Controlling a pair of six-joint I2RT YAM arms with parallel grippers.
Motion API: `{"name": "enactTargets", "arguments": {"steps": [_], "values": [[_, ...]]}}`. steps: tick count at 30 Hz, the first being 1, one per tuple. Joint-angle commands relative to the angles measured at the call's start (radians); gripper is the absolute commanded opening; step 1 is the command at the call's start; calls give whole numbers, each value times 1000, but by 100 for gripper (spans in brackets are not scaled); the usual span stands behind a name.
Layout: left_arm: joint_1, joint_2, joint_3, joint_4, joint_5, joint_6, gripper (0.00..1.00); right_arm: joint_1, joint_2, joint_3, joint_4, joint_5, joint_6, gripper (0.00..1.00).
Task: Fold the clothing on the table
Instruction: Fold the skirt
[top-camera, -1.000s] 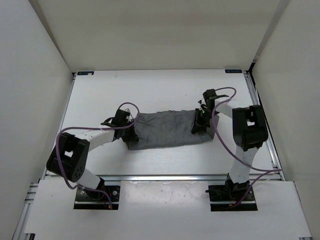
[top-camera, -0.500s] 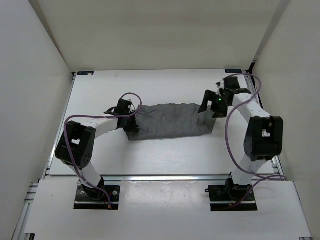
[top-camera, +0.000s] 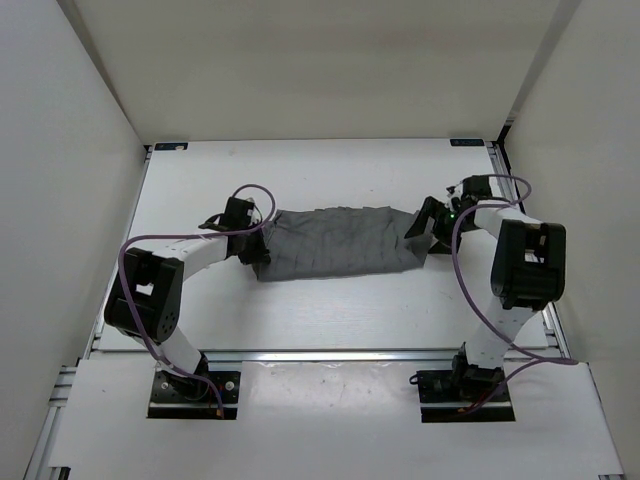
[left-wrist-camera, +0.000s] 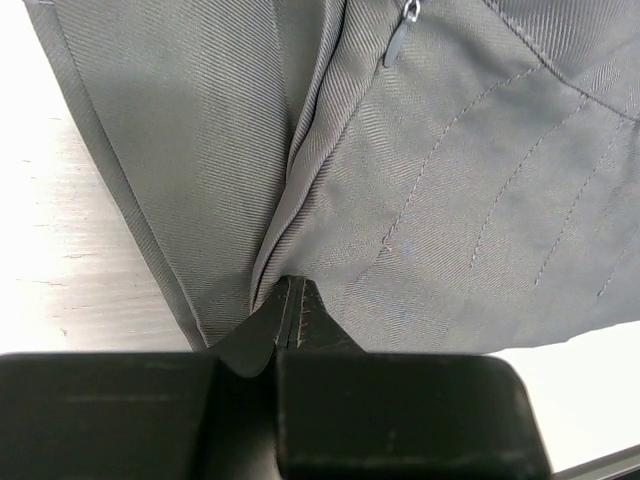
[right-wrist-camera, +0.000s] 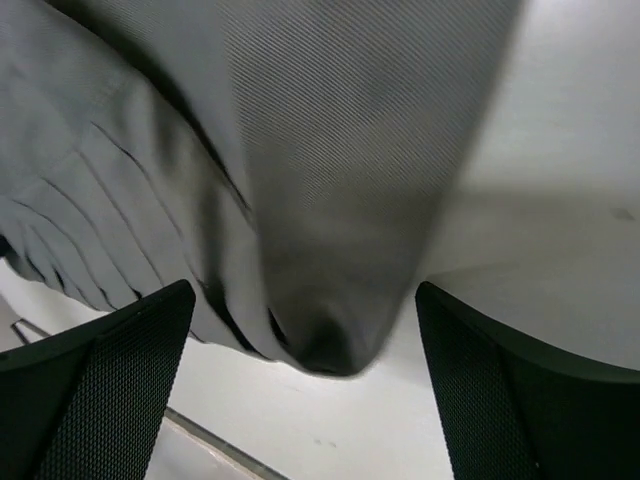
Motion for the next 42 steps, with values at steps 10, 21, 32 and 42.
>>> {"name": "enactTargets", "arguments": {"steps": [10,21,32,42], "values": [[-27,-6,-33,16,29,9,0,166,97,-27,261,-307,83,81],[-72,23,-23,27,26,4,0,162,35,-105,165,-280,83,0],[-202,46,-34,50,52,-32,0,4,-160,-82,-92,8,-26,0],[-234,-1,294,67,281,-77,5,58,-170,-101,-98,-2,-21,0]]}}
